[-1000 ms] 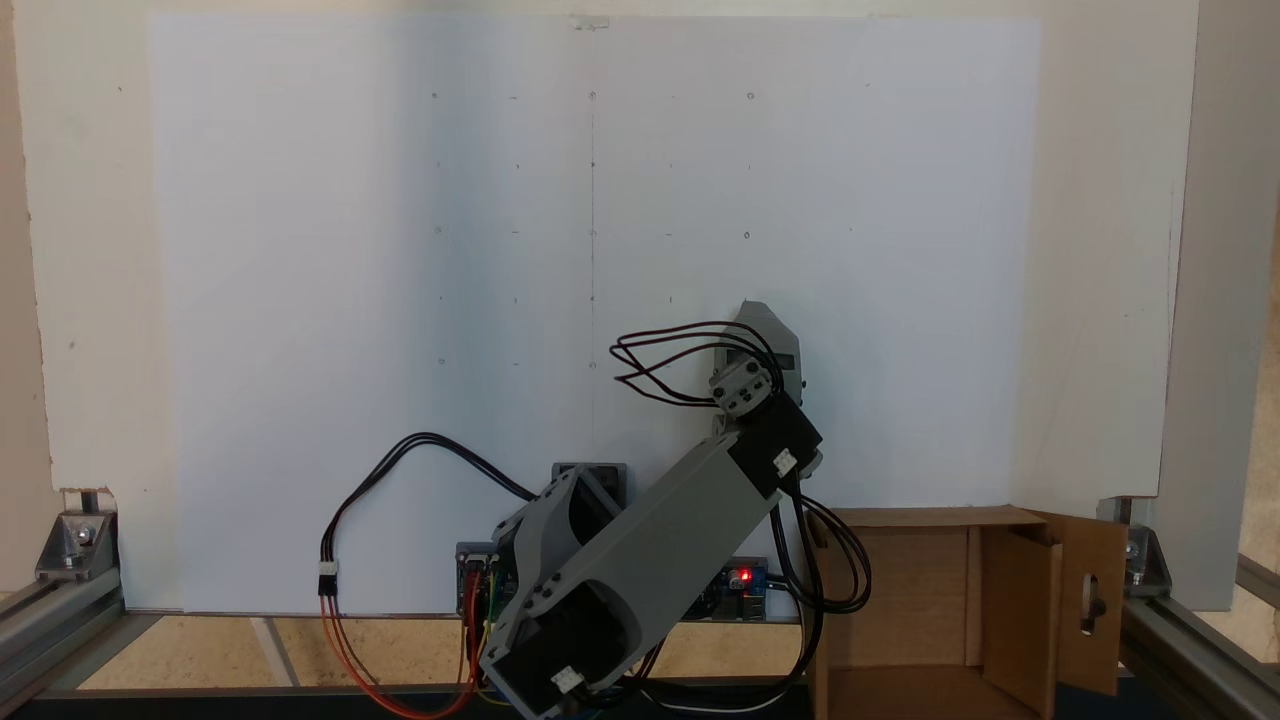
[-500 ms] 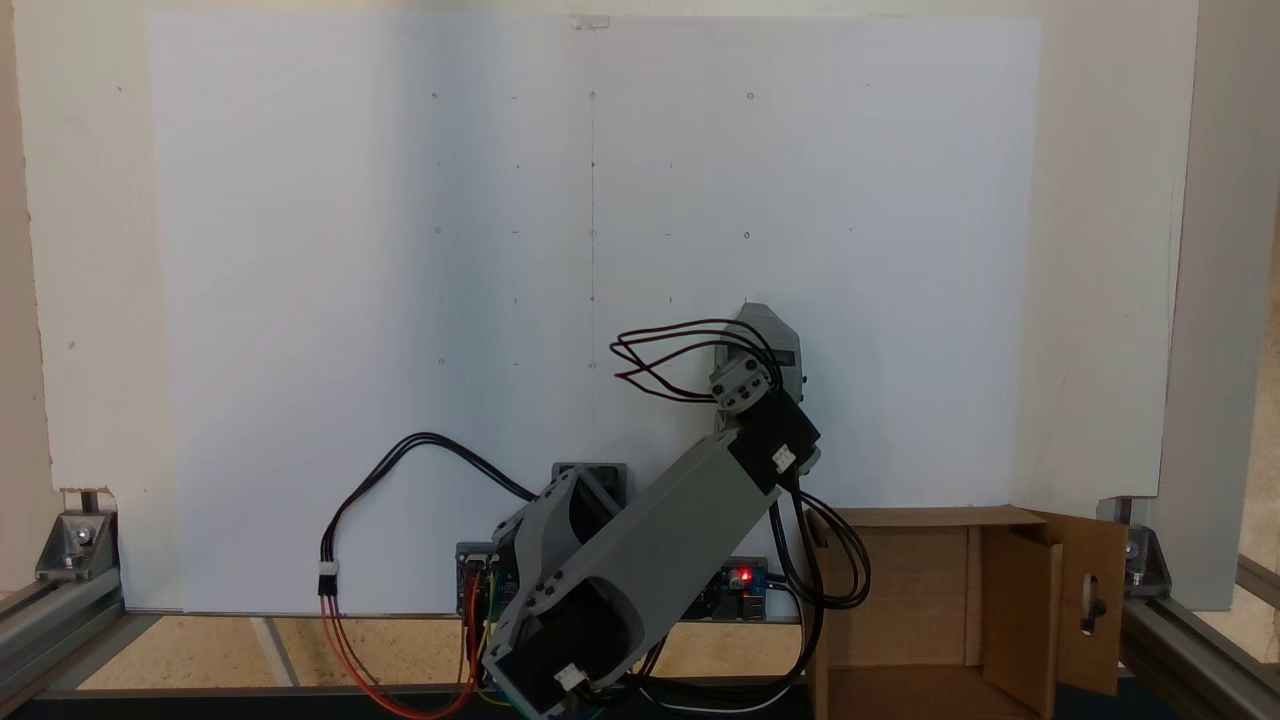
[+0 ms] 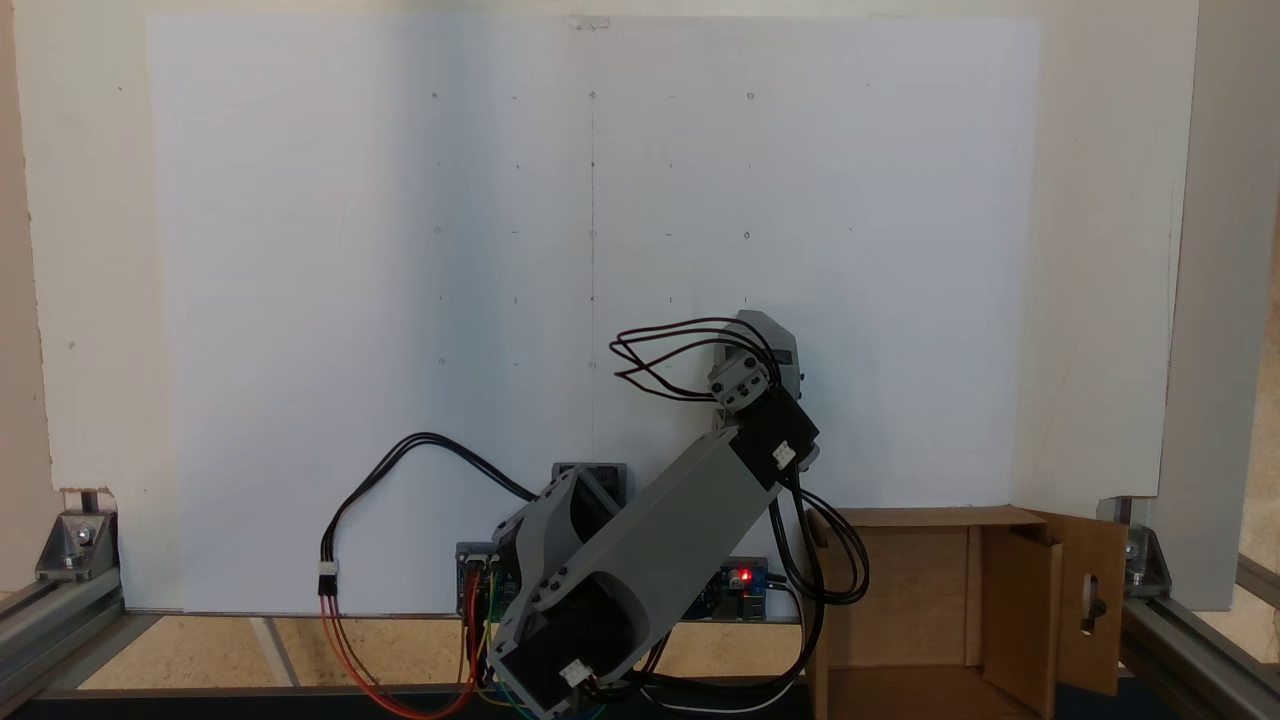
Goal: Grasp a green dice and put it in the bin.
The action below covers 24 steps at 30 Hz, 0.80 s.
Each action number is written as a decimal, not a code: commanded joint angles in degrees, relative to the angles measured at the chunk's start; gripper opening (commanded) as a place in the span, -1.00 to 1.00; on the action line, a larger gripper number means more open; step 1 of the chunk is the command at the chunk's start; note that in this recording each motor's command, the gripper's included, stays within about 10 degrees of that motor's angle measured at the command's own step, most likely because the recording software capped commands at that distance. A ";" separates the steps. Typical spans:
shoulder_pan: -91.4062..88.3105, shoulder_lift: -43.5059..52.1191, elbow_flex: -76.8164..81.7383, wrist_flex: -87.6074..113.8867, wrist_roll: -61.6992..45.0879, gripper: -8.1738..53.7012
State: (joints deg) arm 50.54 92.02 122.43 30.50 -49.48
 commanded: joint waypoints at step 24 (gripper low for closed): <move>-9.23 8.70 -18.46 17.03 15.54 -0.36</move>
State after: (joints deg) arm 42.28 98.53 109.16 41.31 -41.48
